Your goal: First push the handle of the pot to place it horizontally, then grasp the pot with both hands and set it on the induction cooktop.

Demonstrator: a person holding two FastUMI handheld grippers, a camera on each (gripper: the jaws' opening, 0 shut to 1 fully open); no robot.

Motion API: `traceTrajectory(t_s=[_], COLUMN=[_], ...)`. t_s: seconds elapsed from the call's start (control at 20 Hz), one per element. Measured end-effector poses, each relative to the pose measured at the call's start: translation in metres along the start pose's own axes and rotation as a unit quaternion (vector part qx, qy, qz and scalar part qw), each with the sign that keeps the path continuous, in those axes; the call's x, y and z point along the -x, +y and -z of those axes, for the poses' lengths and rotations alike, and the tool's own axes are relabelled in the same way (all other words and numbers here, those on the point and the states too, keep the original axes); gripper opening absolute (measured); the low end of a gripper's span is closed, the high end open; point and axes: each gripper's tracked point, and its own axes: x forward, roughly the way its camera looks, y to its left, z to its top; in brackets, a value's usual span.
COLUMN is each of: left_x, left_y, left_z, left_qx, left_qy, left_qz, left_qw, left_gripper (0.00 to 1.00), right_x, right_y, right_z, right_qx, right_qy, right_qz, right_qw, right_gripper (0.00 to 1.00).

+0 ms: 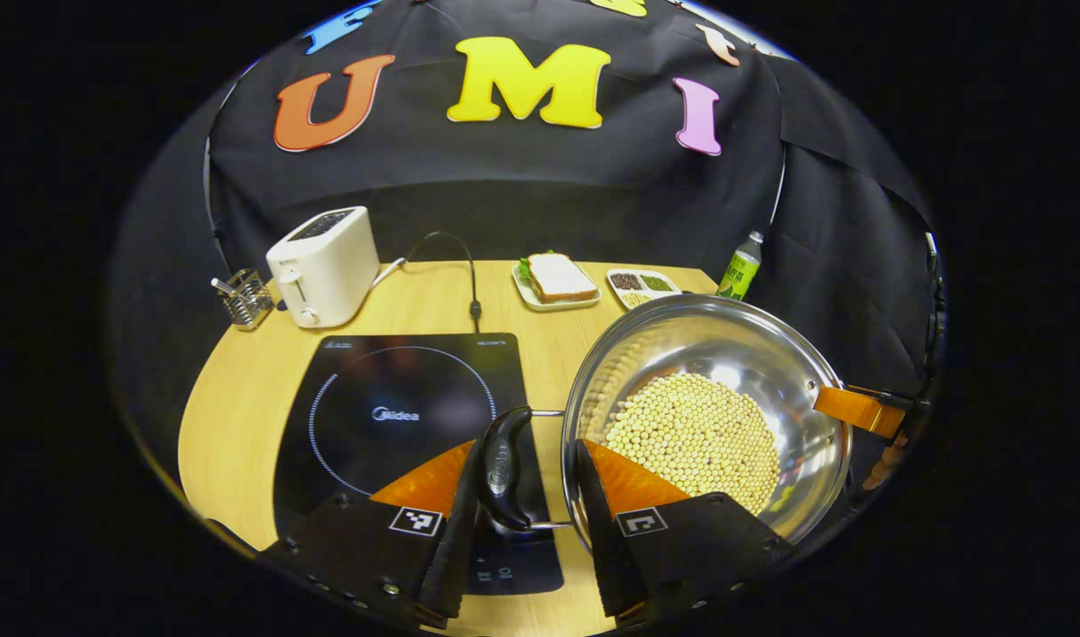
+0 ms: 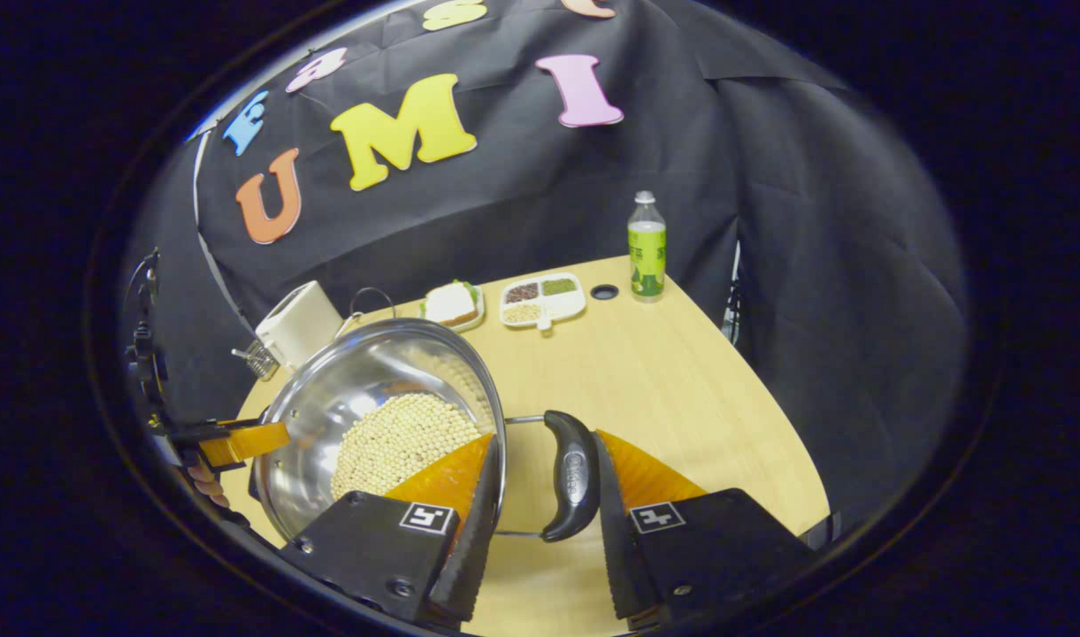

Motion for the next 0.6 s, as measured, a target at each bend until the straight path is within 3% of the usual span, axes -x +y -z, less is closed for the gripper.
traceTrajectory(t_s=[0.3,0.6], left_x=[0.036,0.033], left_y=[0.066,0.152], left_z=[-0.010,-0.007], left_qx=[0.021,0.037], left_qy=[-0.025,-0.032], left_qz=[-0.024,-0.067], left_qw=[0.999,0.997], left_gripper=[0.56,0.57], right_x=[-0.001,-0.039], right_y=[0.080,0.161], right_z=[-0.011,-0.002], right_qx=[0.026,0.044], right_qy=[-0.009,0.001], right_qz=[-0.028,-0.055], right_qw=[0.999,0.998], right_gripper=[0.58,0.58])
